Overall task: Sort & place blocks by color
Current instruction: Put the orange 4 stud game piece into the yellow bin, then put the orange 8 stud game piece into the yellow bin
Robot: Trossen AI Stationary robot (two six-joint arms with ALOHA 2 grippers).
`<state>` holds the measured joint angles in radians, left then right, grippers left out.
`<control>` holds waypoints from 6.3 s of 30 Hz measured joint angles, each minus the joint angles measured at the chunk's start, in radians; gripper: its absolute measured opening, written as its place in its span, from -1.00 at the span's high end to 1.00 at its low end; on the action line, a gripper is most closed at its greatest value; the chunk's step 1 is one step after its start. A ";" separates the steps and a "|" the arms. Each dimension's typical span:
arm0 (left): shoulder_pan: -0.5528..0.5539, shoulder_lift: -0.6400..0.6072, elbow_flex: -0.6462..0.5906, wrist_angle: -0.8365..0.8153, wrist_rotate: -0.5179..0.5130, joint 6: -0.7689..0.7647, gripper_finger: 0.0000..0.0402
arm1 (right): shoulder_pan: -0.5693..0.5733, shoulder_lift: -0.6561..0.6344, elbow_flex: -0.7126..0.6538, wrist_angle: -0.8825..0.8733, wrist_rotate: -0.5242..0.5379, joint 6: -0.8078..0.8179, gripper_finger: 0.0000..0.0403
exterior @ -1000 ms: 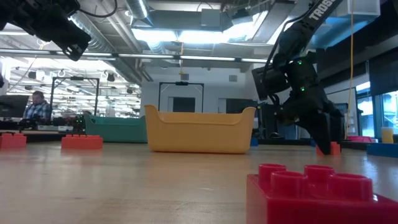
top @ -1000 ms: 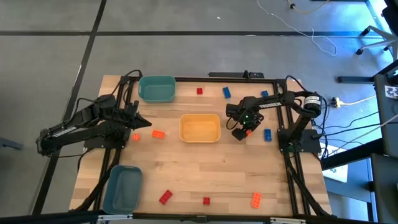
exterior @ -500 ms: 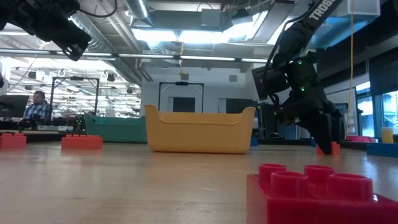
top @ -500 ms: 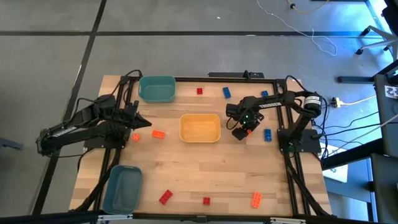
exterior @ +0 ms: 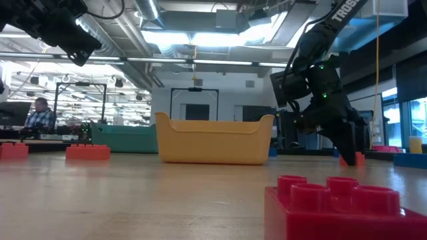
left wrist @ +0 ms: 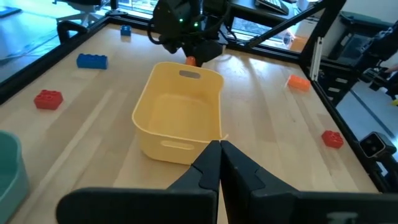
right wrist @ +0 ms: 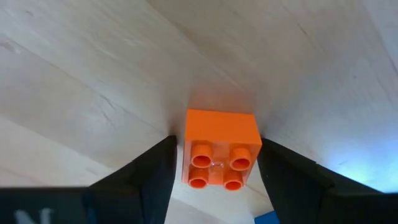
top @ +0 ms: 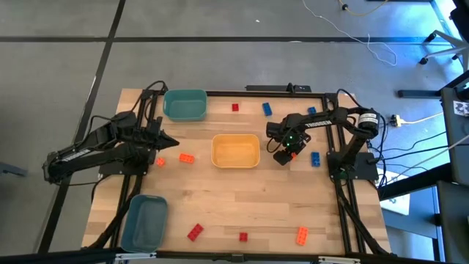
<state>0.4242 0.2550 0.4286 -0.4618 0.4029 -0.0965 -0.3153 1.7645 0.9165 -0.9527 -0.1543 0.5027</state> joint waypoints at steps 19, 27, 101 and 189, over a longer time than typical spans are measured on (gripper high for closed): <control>0.000 0.000 0.000 0.000 0.001 -0.001 1.00 | -0.001 0.000 0.002 -0.008 -0.015 0.005 0.29; 0.000 0.000 0.000 0.000 0.002 0.001 1.00 | 0.000 0.005 0.078 -0.053 -0.015 -0.044 0.29; 0.000 0.652 0.599 -0.479 -0.218 0.073 1.00 | 0.182 0.555 0.954 -0.217 0.066 -0.608 0.29; 0.001 0.915 0.597 -0.579 -0.223 -0.169 0.46 | 0.180 0.317 1.410 -0.617 0.083 -0.570 0.00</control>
<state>0.4252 1.1697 1.0260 -1.0404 0.1801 -0.2658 -0.1349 2.0811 2.3264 -1.5696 -0.0715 -0.0668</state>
